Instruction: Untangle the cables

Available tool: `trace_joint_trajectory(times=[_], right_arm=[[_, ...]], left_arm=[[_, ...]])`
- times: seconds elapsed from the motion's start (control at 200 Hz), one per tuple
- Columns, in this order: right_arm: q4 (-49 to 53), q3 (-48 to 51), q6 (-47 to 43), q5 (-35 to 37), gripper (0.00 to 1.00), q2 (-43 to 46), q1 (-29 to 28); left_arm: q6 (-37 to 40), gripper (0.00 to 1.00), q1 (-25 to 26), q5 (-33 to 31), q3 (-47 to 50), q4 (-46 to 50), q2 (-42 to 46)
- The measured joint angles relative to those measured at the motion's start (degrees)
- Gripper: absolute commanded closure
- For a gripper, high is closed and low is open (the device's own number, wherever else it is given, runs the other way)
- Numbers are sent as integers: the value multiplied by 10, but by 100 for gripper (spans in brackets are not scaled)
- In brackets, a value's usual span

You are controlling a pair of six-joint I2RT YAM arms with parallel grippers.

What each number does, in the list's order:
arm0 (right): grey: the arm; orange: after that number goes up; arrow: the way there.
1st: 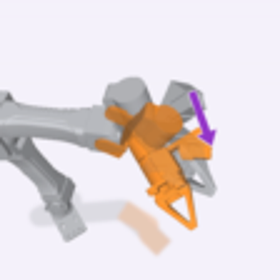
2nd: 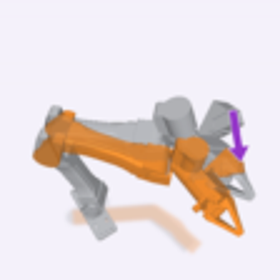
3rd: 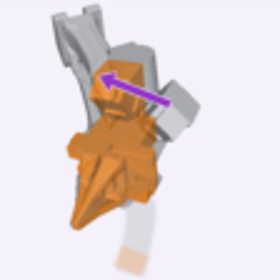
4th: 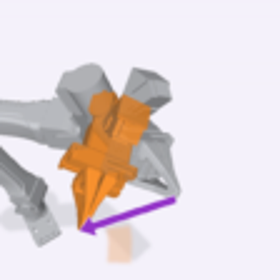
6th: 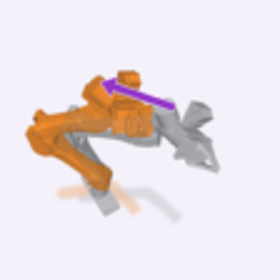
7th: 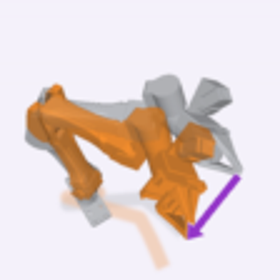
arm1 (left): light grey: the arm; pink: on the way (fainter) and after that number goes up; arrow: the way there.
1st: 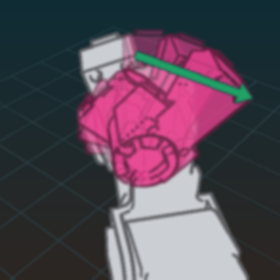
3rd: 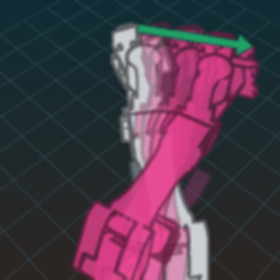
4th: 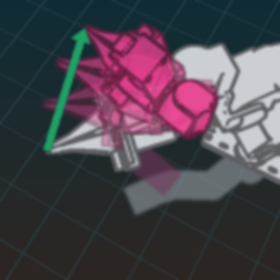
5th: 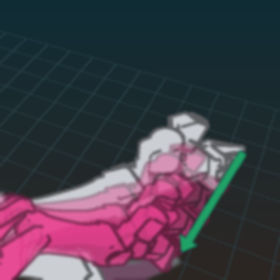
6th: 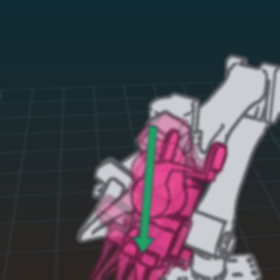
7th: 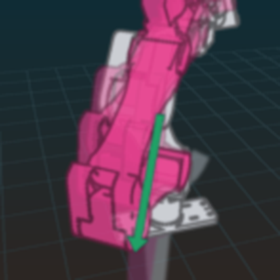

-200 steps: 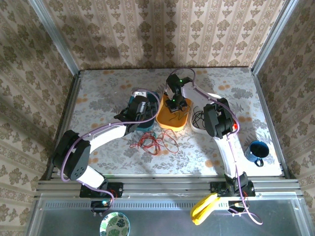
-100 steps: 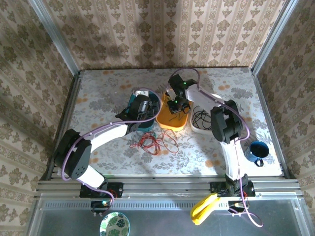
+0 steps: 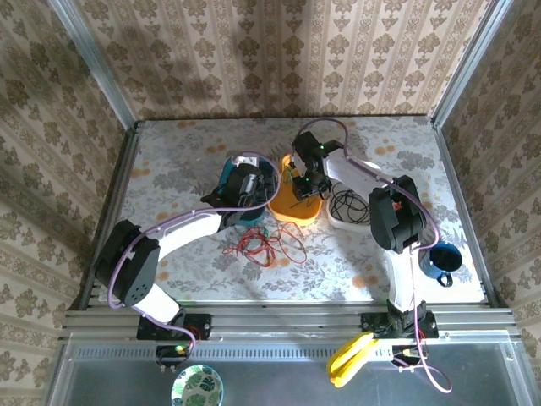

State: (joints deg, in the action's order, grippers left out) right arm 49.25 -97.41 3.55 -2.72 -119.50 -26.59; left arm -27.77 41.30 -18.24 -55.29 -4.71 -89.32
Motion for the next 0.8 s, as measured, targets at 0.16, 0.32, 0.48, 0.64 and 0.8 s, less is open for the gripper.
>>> trace_joint_trajectory(times=[0.16,0.32,0.48,0.64,0.8], right_arm=[[2,-9,0,10,60,-29,-9],[1,-27,0,10,66,-55,-20],[-5,-45,-4,-5,74,-71,-25],[-24,-50,-4,-47,73,-74,-30],[-74,-12,1,-72,60,-51,-31]], left_arm=[[0,13,1,0,0,0,0],[0,13,3,0,0,0,0],[0,13,3,0,0,0,0],[0,13,3,0,0,0,0],[10,12,4,0,0,0,0]])
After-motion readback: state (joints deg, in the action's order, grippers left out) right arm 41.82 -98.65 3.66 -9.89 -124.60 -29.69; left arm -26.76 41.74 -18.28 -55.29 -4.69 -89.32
